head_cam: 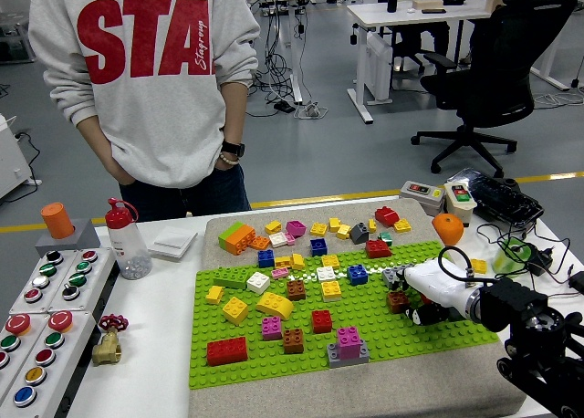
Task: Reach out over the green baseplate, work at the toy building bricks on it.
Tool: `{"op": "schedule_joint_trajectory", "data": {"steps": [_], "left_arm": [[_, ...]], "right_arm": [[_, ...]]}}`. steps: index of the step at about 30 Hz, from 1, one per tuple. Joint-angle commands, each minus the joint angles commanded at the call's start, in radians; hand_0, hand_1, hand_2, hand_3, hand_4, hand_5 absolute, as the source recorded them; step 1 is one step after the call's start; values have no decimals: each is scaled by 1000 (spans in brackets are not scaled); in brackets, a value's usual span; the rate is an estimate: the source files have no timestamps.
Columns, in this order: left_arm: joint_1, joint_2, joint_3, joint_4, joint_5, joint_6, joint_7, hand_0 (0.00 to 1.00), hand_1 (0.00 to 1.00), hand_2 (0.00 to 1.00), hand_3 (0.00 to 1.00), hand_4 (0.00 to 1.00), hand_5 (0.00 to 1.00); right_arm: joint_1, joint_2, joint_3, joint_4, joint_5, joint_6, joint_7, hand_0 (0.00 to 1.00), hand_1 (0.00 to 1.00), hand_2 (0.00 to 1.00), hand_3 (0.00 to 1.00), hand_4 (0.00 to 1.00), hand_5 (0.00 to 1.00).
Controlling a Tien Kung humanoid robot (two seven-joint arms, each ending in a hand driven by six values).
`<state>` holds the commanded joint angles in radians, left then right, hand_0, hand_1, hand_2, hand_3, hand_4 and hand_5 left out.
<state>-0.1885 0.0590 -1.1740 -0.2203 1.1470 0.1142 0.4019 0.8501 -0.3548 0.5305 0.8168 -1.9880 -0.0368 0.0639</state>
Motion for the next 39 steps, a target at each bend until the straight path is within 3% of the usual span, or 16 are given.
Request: {"op": "schedule_joint_trajectory", "data": {"steps": [21,29,30,39], "left_arm": [[-4,0,5,0,-9,4,-2,656,621,624,439,357,998],[-5,0,7,0,-13,4,-3,656,621,624,438,356,998],[-6,0,7,0,-13,4,-3,656,620,624,436,355,998],[-9,0,10,1,-19,5,-4,656,620,623,436,355,998]], "right_arm": [[10,5,-19,-5,-23,16,5,790,687,671,706,541,304],[10,2,-17,-3,-20,-10,8,783,679,665,677,537,304],[10,1,-17,-2,-20,-15,9,659,599,595,607,521,310],[12,-2,-17,1,-18,-40,21,624,570,563,582,515,310]]}}
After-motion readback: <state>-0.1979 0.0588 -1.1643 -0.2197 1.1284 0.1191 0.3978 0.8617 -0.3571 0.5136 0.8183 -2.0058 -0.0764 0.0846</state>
